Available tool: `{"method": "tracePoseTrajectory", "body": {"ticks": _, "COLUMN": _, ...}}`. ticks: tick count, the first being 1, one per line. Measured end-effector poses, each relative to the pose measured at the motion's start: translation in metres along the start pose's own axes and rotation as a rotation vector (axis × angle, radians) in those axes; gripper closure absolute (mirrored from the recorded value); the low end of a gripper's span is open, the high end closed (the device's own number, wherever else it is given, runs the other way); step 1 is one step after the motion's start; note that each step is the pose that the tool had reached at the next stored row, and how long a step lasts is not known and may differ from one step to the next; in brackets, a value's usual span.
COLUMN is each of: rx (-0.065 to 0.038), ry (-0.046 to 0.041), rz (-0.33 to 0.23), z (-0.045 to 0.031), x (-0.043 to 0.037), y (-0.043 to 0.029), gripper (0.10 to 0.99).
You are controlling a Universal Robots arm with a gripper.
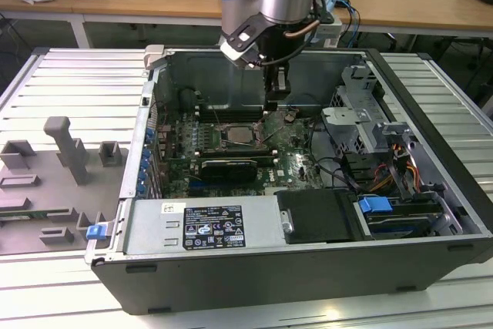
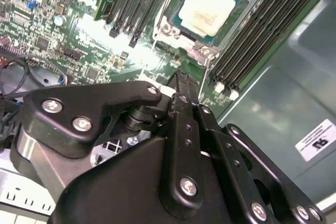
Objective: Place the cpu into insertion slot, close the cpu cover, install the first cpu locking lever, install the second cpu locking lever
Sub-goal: 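Close the cpu cover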
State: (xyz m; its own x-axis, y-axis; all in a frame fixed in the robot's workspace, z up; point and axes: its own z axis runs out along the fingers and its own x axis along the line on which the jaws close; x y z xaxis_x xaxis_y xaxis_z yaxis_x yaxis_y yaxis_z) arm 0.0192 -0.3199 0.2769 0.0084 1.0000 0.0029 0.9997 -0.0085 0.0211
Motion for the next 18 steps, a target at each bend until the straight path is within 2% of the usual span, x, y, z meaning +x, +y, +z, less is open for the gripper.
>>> {"method": "tracePoseTrajectory", "body": {"ticks": 3, "rx": 0.000, "ry": -0.0003, "rz": 0.000, "z": 0.0001, "x": 0.0000, "y": 0.0057, "gripper": 0.980}}
{"method": "tracePoseTrajectory", "body": {"ticks": 5, "rx": 0.000, "ry": -0.0004, "rz": 0.000, "z": 0.0003, "x": 0.0001, "y": 0.0133, "gripper": 0.980}}
{"method": "tracePoseTrajectory", "body": {"ticks": 9, "rx": 0.000, "ry": -0.0002, "rz": -0.009, "z": 0.0023, "x": 0.0002, "y": 0.0219, "gripper": 0.980}}
{"method": "tracePoseTrajectory", "body": {"ticks": 16, "rx": 0.000, "ry": 0.0009, "rz": -0.063, "z": 0.0091, "x": 0.0002, "y": 0.0285, "gripper": 0.980}}
{"method": "tracePoseTrajectory", "body": {"ticks": 18, "rx": 0.000, "ry": 0.0011, "rz": -0.070, "z": 0.0113, "x": 0.0007, "y": 0.0350, "gripper": 0.980}}
